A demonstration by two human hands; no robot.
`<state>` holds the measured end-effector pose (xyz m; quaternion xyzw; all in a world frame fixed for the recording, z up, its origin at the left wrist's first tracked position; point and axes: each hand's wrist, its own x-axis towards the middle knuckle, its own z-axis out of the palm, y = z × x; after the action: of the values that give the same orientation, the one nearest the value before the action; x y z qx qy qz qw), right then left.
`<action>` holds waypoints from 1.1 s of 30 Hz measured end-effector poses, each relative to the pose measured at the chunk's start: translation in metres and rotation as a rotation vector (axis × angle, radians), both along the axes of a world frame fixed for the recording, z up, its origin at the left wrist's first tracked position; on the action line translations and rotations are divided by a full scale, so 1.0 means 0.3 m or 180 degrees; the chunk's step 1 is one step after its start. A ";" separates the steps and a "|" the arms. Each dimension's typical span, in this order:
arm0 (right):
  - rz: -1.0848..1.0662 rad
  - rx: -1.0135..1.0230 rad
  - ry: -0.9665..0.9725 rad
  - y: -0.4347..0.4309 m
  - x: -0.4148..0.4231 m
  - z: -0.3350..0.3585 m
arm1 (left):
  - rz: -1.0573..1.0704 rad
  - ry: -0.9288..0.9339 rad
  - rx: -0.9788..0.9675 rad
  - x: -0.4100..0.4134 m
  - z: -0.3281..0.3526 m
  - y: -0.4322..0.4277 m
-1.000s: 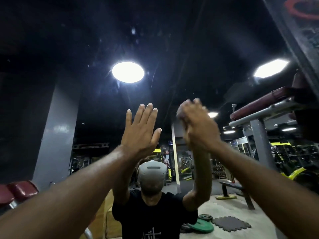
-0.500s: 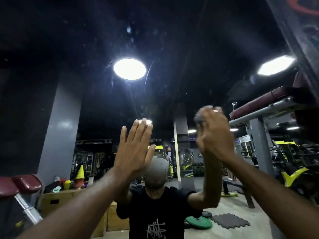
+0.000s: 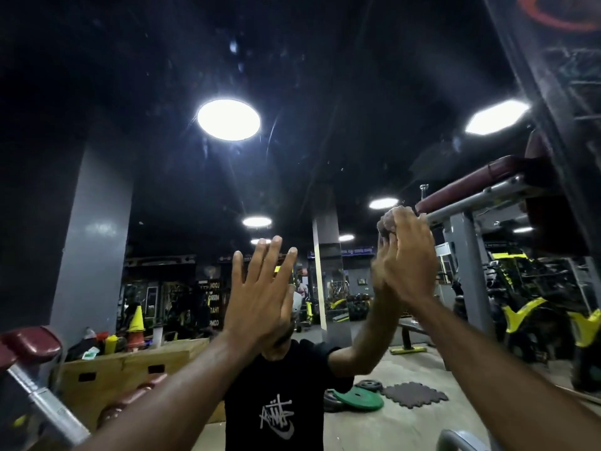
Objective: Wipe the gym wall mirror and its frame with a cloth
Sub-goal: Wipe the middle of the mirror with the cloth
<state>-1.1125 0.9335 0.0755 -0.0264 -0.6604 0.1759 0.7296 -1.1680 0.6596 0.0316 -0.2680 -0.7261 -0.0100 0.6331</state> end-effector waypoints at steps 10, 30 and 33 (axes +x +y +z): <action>-0.0058 0.0765 -0.0654 0.006 -0.030 -0.159 | -0.0347 -0.0026 0.0266 0.060 0.115 0.108; 0.0212 0.0156 0.0393 0.362 0.064 0.281 | -0.0009 0.0189 0.0156 0.031 0.179 0.288; -0.0087 0.0015 0.0512 0.260 0.029 0.171 | 0.0014 0.0173 0.0153 0.039 0.174 0.293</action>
<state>-1.1037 1.0116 0.1269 -0.0195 -0.5995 0.1659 0.7827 -1.1561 0.7475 0.0837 -0.2514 -0.7088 -0.0188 0.6589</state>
